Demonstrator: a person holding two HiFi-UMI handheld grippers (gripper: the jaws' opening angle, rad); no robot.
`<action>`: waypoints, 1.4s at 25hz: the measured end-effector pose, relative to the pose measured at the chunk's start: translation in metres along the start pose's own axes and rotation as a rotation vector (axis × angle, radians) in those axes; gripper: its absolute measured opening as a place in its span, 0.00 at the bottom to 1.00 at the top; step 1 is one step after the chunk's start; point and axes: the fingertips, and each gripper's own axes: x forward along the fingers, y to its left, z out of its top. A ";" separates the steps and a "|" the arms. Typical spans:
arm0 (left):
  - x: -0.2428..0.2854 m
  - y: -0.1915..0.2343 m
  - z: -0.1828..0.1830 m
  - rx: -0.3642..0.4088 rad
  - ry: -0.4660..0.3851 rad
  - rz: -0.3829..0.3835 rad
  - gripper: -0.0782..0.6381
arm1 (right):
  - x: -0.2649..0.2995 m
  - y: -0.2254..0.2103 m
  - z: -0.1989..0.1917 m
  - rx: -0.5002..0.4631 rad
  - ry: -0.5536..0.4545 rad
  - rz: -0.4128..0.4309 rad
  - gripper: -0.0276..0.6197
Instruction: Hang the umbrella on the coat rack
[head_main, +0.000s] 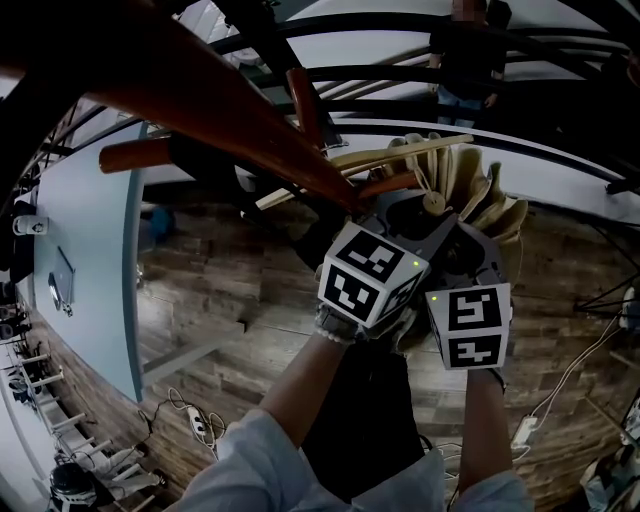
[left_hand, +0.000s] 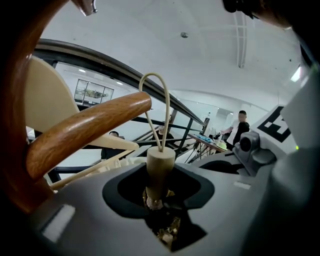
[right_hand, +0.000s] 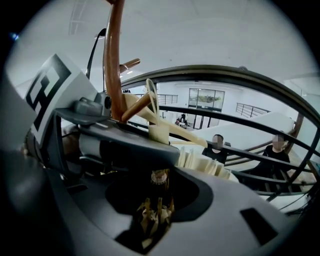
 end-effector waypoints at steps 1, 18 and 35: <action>0.000 0.002 0.000 -0.004 -0.001 0.004 0.30 | 0.002 0.000 0.000 -0.001 0.003 0.002 0.21; -0.012 0.022 -0.018 -0.041 -0.004 0.045 0.30 | 0.019 0.022 -0.006 -0.032 0.042 0.042 0.18; -0.025 0.034 -0.036 -0.068 -0.002 0.105 0.30 | 0.029 0.043 -0.016 -0.078 0.075 0.087 0.17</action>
